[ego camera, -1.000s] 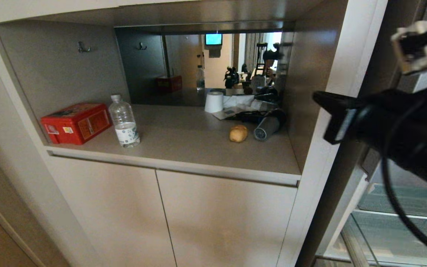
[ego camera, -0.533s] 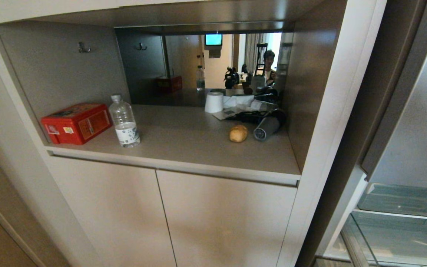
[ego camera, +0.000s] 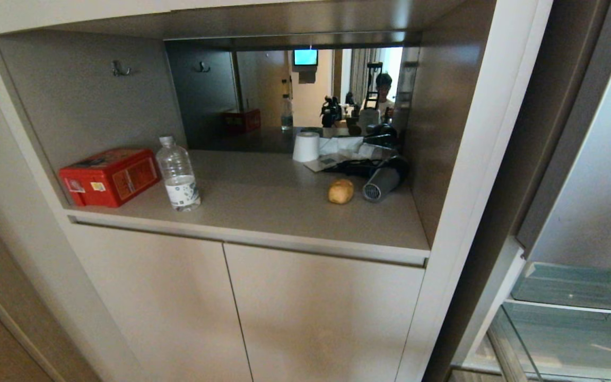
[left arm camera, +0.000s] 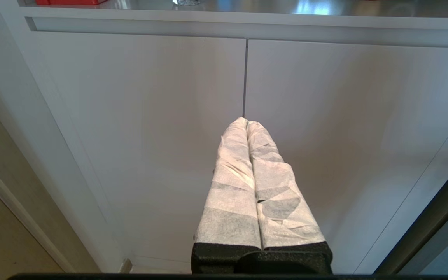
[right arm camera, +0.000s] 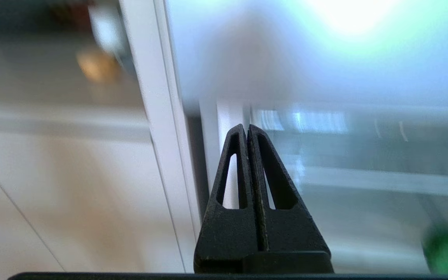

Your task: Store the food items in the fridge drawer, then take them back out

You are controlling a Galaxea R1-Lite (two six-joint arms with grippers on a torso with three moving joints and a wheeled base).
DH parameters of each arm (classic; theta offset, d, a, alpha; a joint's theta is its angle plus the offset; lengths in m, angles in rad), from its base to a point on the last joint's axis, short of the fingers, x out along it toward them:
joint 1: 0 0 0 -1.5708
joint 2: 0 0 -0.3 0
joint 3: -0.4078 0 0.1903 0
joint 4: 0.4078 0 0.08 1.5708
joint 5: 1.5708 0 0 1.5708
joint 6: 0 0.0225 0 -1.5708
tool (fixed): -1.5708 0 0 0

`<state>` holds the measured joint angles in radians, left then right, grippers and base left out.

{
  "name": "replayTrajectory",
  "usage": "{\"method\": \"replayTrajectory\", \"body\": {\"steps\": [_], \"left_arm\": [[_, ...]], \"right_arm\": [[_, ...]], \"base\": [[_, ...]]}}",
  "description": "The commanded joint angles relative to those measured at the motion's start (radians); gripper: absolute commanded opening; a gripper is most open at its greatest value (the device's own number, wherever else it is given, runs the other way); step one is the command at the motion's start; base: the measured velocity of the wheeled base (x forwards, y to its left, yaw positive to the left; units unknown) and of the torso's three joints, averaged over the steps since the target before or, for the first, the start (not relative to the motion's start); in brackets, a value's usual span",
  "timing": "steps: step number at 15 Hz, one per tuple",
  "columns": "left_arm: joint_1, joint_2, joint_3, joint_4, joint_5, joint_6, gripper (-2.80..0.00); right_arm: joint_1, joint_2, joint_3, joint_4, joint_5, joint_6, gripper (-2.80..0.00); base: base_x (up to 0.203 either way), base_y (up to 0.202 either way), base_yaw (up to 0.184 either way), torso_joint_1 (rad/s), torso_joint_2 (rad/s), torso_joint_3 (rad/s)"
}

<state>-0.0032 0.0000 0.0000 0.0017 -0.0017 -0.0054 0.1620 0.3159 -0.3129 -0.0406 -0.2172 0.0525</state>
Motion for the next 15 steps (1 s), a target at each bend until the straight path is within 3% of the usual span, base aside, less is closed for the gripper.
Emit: {"method": "replayTrajectory", "body": {"steps": [1, 4, 7, 15], "left_arm": [[0.0, 0.002, 0.0, 0.0, 0.0, -0.001, -2.8], [0.0, 0.002, 0.0, 0.0, 0.0, -0.001, -2.8], [0.0, 0.002, 0.0, 0.0, 0.0, -0.001, -2.8], [0.0, 0.002, 0.0, 0.0, 0.0, -0.001, -2.8]], "right_arm": [[-0.09, -0.043, 0.086, 0.007, 0.109, -0.004, -2.8], [-0.156, -0.125, 0.256, 0.013, 0.248, -0.109, -2.8], [-0.165, -0.312, 0.312, 0.0, 0.251, -0.153, -2.8], [-0.167, -0.316, 0.344, -0.041, 0.222, -0.112, -2.8]], "base": [[0.0, 0.0, 0.0, 0.0, 0.0, 0.0], [0.0, 0.0, 0.0, 0.0, 0.0, 0.0], [0.0, 0.0, 0.0, 0.0, 0.0, 0.0], [0.0, 0.0, 0.0, 0.0, 0.0, 0.0]]}}
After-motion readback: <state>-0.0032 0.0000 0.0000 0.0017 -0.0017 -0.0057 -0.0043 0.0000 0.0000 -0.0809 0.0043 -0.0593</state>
